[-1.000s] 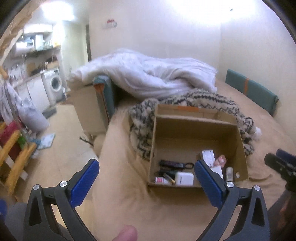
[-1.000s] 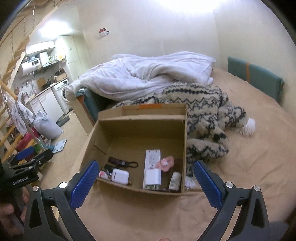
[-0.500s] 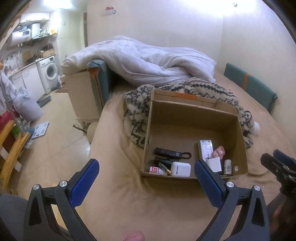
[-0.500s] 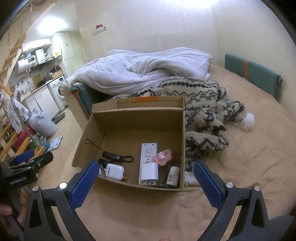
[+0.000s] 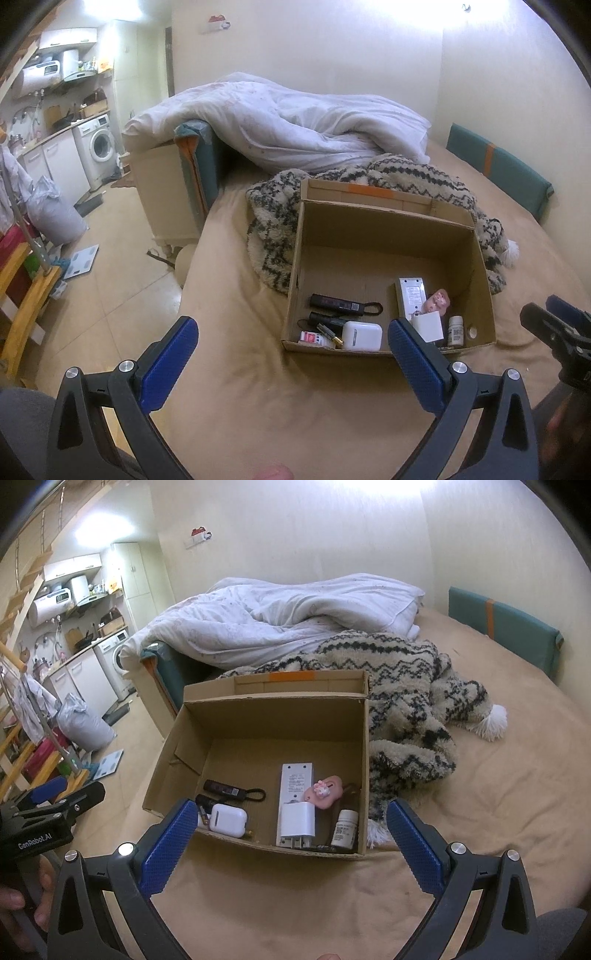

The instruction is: Organize rigid objects

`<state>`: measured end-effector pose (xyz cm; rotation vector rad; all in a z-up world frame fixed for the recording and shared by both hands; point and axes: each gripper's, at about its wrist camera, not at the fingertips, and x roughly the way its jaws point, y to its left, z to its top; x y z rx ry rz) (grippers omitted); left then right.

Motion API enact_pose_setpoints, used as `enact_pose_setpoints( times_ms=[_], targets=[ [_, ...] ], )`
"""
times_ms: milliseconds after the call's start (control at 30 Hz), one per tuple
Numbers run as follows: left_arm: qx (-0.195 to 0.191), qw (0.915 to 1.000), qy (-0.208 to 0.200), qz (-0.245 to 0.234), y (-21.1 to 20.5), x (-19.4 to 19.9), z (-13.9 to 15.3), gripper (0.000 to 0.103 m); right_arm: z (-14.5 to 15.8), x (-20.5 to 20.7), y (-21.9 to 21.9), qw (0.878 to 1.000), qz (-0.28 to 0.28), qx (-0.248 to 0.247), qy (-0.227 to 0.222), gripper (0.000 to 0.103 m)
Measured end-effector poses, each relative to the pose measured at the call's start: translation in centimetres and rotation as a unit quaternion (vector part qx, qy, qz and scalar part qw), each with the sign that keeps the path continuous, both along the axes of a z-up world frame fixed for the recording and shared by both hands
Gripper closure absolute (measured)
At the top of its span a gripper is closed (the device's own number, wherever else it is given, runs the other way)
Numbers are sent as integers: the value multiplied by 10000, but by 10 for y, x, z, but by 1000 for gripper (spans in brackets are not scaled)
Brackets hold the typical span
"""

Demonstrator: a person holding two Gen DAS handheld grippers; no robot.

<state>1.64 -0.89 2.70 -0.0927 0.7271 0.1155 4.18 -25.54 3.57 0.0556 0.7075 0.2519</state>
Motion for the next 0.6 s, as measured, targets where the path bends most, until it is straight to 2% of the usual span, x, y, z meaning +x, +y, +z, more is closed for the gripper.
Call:
enact_pose_setpoints(
  times_ms=[600],
  targets=[
    [-5,10000,31,-34,3,0,-3,1,-2,-1,0,10000,-12,-29,11,0]
  ],
)
